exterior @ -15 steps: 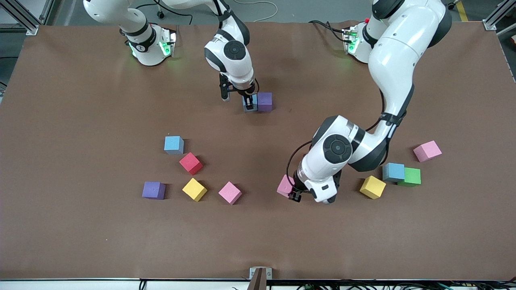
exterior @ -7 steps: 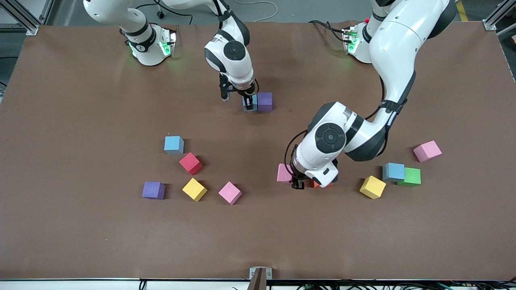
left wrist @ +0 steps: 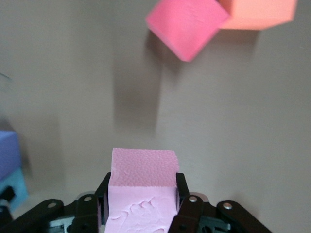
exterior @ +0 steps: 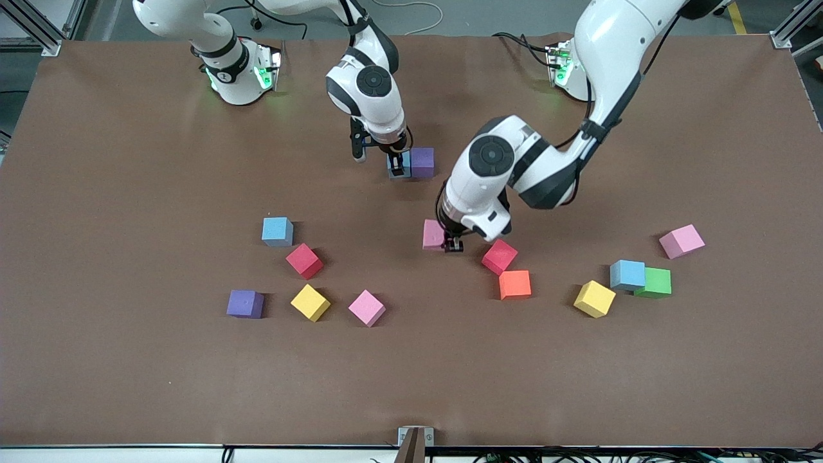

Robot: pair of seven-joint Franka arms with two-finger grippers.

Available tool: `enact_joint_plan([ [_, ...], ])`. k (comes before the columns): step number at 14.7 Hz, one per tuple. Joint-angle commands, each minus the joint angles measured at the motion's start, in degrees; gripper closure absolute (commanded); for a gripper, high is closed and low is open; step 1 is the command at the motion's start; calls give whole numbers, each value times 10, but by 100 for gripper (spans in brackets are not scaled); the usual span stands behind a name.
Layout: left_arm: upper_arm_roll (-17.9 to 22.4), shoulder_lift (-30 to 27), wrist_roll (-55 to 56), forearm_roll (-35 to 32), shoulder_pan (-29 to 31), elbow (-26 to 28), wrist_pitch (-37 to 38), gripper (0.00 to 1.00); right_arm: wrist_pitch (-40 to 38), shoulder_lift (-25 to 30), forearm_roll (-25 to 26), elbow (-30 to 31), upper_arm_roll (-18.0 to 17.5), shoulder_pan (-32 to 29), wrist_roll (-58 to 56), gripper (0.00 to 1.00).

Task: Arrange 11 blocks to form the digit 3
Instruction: 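Place the pink cube beside purple while the right gripper sets blue beside it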

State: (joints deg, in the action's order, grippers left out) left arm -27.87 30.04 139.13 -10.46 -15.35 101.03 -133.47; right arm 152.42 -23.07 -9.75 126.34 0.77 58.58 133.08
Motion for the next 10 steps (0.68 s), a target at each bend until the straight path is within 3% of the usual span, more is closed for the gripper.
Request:
enact_joint_plan([
  [1, -8, -57, 19, 13, 11, 83, -23, 95, 9, -26, -4, -14, 5, 2, 5, 95],
  [2, -10, -76, 37, 13, 11, 112, -43, 95, 9, -26, -4, -14, 5, 1, 5, 89],
  [3, -11, -95, 43, 14, 14, 141, -68, 95, 9, -26, -4, -14, 5, 1, 6, 76],
  [4, -13, -108, 67, 18, 14, 163, -82, 93, 9, -26, -4, -14, 5, 1, 5, 46],
  [5, -15, -116, 101, 18, 13, 181, -86, 92, 8, -26, -4, -14, 5, 2, 6, 24],
  [6, -18, -130, 110, 17, 12, 204, -89, 92, 7, -25, -4, -14, 5, 1, 7, 16],
  [8, -19, -161, 115, 18, 15, 259, -119, 91, 2, -25, -4, -14, 5, 0, 6, 10],
  [9, -19, -169, 123, 18, 15, 288, -149, 91, 1, -24, -4, -14, 6, 0, 6, 0],
  [10, -21, -174, 137, 18, 13, 313, -170, 91, 1, -24, -4, -14, 6, 0, 5, 0],
])
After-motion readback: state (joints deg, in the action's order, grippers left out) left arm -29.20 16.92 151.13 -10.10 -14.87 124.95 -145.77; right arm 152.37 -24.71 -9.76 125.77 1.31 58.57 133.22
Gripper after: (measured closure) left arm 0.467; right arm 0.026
